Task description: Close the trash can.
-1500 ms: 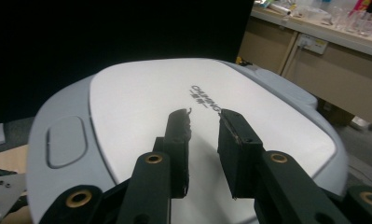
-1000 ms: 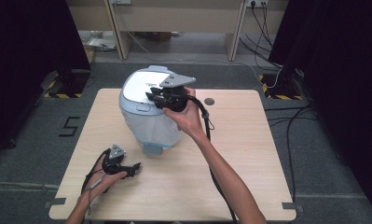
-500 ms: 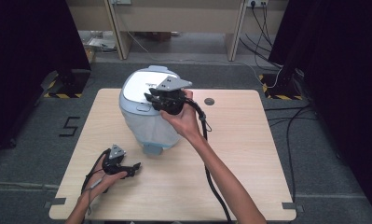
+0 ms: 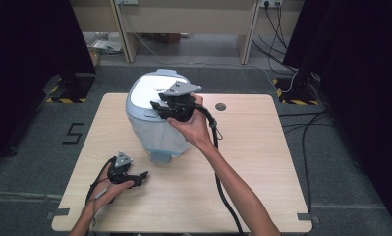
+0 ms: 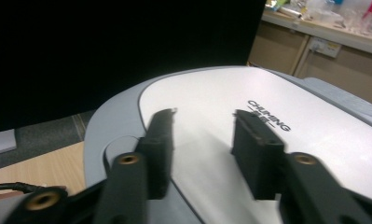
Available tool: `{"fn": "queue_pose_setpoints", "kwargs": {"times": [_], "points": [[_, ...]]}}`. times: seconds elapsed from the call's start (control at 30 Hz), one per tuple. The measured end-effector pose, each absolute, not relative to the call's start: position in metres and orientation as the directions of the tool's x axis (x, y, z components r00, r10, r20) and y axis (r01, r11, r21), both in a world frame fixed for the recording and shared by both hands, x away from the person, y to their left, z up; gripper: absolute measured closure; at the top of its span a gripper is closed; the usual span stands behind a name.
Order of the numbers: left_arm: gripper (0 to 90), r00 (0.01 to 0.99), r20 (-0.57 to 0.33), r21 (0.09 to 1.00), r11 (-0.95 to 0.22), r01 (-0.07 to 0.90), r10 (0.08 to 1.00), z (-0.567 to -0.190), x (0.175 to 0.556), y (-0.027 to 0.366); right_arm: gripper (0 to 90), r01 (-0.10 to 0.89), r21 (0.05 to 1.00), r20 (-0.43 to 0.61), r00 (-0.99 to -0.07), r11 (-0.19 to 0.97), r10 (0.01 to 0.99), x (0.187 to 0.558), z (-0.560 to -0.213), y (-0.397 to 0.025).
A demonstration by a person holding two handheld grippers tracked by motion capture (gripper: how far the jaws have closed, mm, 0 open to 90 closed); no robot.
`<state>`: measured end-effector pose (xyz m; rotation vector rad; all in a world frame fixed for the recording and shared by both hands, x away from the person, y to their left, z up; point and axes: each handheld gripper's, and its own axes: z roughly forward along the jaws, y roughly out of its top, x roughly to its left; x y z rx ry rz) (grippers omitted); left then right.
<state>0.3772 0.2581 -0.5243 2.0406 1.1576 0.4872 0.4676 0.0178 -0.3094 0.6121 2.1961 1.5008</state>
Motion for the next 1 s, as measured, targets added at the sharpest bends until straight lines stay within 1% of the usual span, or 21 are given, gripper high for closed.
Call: {"fn": "queue_pose_setpoints", "kwargs": {"times": [0.03,0.07,0.13,0.23,0.27,0.37,0.63,1.0], "points": [[13.8,0.524,-0.028,0.748,-0.33,0.575,0.851,-0.524,0.377,0.258,47.2,0.144,0.934,-0.077,-0.811,0.326,0.58,0.468,-0.308,0.017],[13.8,0.524,-0.027,0.749,-0.33,0.575,0.851,-0.524,0.377,0.258,44.1,0.143,0.932,-0.086,-0.805,0.332,0.586,0.468,-0.307,0.016],[13.8,0.522,-0.027,0.75,-0.328,0.574,0.853,-0.525,0.377,0.258,40.6,0.138,0.939,-0.086,-0.793,0.315,0.604,0.467,-0.305,0.013],[13.8,0.523,-0.026,0.75,-0.329,0.574,0.852,-0.524,0.377,0.258,36.9,0.158,0.957,-0.026,-0.787,0.243,0.617,0.466,-0.302,0.005],[13.8,0.522,-0.027,0.749,-0.329,0.575,0.852,-0.524,0.377,0.258,36.0,0.162,0.958,-0.02,-0.784,0.235,0.62,0.466,-0.301,0.002],[13.8,0.524,-0.025,0.748,-0.332,0.574,0.851,-0.524,0.377,0.258,34.5,0.158,0.959,-0.032,-0.763,0.235,0.645,0.468,-0.298,-0.008],[13.7,0.522,-0.026,0.751,-0.328,0.573,0.853,-0.525,0.377,0.258,34.0,0.197,0.959,0.003,-0.722,0.202,0.692,0.47,-0.301,-0.035],[13.6,0.521,-0.027,0.751,-0.326,0.574,0.853,-0.525,0.378,0.258,33.9,0.216,0.959,0.022,-0.701,0.183,0.713,0.467,-0.307,-0.059]]}}
